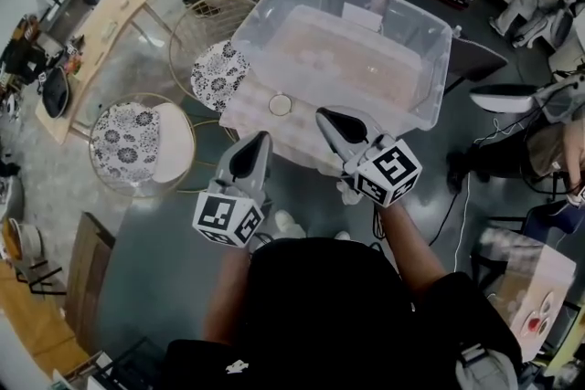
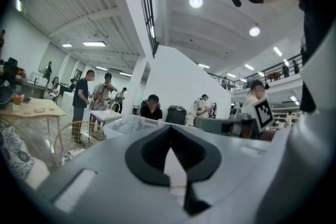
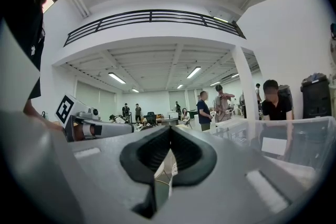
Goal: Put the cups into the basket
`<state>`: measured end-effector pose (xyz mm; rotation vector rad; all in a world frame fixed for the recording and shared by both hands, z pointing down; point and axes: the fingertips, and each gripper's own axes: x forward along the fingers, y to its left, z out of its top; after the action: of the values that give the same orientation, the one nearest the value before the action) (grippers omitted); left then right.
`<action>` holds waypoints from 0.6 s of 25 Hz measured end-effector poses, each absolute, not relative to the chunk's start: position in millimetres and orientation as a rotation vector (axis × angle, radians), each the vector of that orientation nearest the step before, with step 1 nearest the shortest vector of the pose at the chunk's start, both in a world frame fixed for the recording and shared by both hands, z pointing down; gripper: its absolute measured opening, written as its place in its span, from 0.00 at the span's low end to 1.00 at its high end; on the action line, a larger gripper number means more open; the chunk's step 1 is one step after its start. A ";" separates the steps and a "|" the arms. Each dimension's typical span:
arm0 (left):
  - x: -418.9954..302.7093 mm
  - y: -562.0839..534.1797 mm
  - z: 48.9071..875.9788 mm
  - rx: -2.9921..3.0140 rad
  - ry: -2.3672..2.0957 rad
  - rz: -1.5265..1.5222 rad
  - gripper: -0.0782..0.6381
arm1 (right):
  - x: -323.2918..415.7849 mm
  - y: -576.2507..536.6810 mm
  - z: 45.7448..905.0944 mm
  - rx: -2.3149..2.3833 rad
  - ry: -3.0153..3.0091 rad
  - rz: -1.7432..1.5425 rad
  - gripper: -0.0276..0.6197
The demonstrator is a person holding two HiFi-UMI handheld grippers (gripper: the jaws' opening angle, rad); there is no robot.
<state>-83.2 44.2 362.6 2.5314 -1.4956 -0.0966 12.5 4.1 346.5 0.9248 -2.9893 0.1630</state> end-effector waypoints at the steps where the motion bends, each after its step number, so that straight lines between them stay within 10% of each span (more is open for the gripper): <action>1: -87.4 40.9 362.4 2.533 -1.491 -0.098 0.12 | 8.7 0.7 346.8 0.931 -2.986 0.166 0.04; 15: -148.6 9.5 371.7 2.536 -1.427 -0.113 0.12 | -40.8 -33.3 350.9 1.025 -2.948 0.186 0.04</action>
<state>-148.6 9.5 371.7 2.5358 -1.4269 -0.1129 -40.8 -33.3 350.9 1.0249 -2.9484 0.1860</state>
